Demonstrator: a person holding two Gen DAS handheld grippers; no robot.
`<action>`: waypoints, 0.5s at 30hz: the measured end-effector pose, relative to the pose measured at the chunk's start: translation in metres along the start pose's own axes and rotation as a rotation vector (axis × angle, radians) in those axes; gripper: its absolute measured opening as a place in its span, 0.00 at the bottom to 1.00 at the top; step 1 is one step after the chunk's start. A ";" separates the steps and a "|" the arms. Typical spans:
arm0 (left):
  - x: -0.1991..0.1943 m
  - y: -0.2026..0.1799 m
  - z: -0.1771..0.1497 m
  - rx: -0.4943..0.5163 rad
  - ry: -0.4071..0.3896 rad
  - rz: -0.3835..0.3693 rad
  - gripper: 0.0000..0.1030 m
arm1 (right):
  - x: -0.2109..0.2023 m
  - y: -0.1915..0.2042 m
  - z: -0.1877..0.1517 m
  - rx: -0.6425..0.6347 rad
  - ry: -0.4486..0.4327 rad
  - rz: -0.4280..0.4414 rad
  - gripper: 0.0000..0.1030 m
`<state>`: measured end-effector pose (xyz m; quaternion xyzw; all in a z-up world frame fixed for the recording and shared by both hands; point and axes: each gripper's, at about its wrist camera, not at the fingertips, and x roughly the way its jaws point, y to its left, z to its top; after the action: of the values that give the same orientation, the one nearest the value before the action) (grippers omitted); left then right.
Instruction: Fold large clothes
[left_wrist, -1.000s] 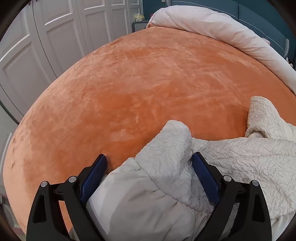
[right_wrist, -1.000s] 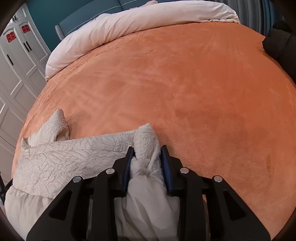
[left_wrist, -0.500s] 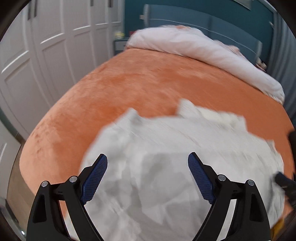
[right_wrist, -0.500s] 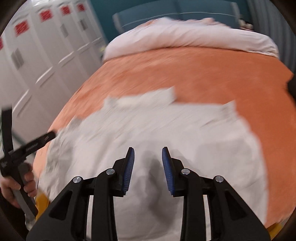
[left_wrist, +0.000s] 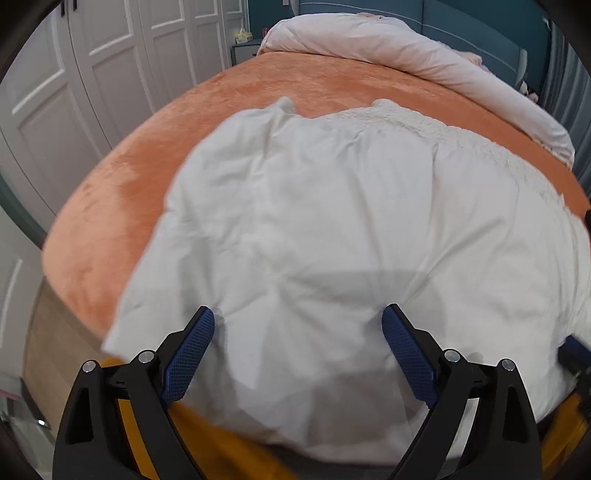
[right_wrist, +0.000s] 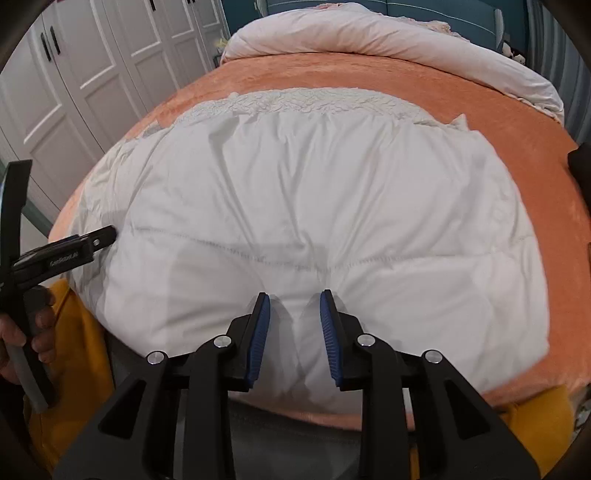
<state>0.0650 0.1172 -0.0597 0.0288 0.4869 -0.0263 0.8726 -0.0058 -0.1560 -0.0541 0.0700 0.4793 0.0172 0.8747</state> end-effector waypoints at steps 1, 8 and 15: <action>-0.005 0.004 -0.002 -0.007 -0.004 0.007 0.86 | -0.002 0.001 0.007 0.004 0.003 0.000 0.27; -0.026 0.044 -0.006 -0.131 -0.004 0.008 0.84 | -0.022 0.033 0.079 -0.032 -0.124 0.052 0.25; -0.032 0.047 -0.006 -0.125 -0.010 0.010 0.84 | 0.029 0.055 0.057 0.003 0.021 0.077 0.25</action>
<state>0.0463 0.1650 -0.0343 -0.0235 0.4829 0.0085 0.8753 0.0593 -0.1045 -0.0402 0.0896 0.4854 0.0510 0.8682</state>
